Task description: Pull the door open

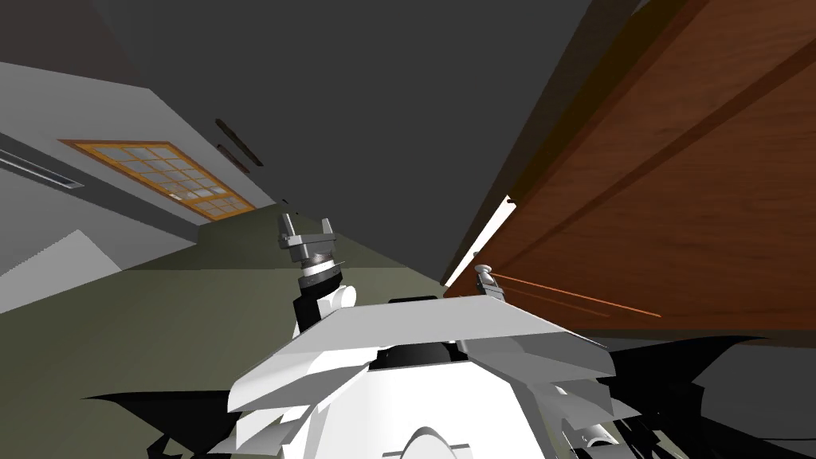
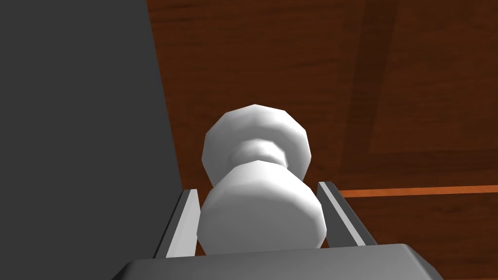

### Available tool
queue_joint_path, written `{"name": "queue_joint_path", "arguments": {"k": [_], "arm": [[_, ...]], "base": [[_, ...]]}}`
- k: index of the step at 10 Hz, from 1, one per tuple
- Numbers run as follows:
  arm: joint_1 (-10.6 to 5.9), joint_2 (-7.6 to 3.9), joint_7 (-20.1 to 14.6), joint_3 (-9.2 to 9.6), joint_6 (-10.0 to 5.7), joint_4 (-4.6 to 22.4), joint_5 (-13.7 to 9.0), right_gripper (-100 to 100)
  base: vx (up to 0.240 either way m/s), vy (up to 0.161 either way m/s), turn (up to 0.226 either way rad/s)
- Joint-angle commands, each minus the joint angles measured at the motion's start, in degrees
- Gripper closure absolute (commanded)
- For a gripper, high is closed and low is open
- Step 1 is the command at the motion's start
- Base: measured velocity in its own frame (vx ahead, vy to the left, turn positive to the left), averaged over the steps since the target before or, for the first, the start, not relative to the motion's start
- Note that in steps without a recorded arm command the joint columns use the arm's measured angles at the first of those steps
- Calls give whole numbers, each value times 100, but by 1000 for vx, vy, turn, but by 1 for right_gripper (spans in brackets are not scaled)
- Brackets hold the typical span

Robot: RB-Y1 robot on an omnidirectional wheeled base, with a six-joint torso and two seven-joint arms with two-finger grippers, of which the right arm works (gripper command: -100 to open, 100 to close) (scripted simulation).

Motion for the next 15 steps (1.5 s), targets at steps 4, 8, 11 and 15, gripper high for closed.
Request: {"name": "queue_joint_path", "arguments": {"k": [4, 8, 11, 15], "arm": [[77, -133, -173, 199, -144, 23, 131, 100], [165, -311, -397, 426, -386, 91, 289, 100], [187, -376, -461, 482, -447, 118, 331, 100], [190, -555, -708, 683, -720, 315, 476, 100]], "base": [[-171, 6, 75], [-220, -10, 98], [-186, -6, 66], [-227, -22, 133]]}}
